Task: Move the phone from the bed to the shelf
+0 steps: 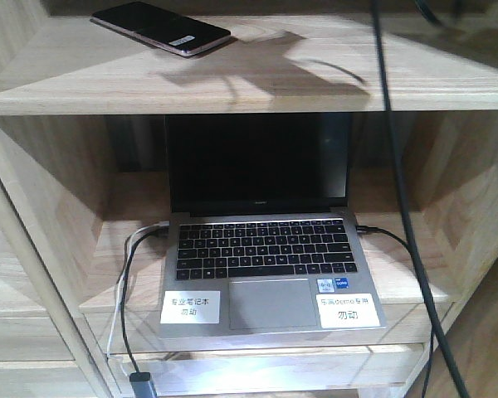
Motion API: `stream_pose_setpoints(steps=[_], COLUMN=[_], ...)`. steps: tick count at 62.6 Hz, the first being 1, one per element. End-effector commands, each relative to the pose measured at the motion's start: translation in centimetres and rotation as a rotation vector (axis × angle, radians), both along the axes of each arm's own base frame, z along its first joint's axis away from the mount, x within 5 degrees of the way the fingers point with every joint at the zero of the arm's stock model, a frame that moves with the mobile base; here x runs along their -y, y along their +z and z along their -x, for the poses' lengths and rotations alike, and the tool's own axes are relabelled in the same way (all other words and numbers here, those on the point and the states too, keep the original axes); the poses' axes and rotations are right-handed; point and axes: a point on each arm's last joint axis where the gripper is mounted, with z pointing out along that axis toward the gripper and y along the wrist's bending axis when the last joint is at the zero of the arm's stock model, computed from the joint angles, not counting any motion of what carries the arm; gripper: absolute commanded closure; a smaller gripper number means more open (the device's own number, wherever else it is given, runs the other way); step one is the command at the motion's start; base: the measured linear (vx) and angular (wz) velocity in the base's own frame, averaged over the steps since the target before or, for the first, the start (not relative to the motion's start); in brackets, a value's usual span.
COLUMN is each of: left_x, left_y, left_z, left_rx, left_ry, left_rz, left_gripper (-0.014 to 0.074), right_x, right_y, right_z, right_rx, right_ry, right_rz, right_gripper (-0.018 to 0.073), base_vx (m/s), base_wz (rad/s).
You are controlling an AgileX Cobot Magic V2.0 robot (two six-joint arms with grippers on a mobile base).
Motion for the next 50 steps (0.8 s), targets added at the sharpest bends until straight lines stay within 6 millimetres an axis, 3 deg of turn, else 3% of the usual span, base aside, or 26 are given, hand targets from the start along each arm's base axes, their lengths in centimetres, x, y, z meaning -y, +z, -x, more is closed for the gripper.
stream_pose_setpoints(steps=[1,17,50], left_x=[0.0,0.0,0.0], left_y=[0.4,0.4,0.4], left_z=[0.0,0.0,0.0], left_rx=[0.071,0.071,0.071], left_ry=[0.003,0.003,0.003], left_rz=[0.005,0.005,0.005], left_gripper=[0.0595,0.0595,0.0595], right_x=[2.4,5.6,10.8], right_y=[2.6,0.4,-7.6], right_z=[3.8,10.4,22.2], right_rx=[0.162,0.2,0.221], right_ry=[-0.08,-0.129,-0.171], right_rz=[-0.094,-0.113,-0.197], right_gripper=[0.0564,0.0564,0.0564], base_vx=[0.0,0.0,0.0], base_wz=[0.0,0.0,0.0])
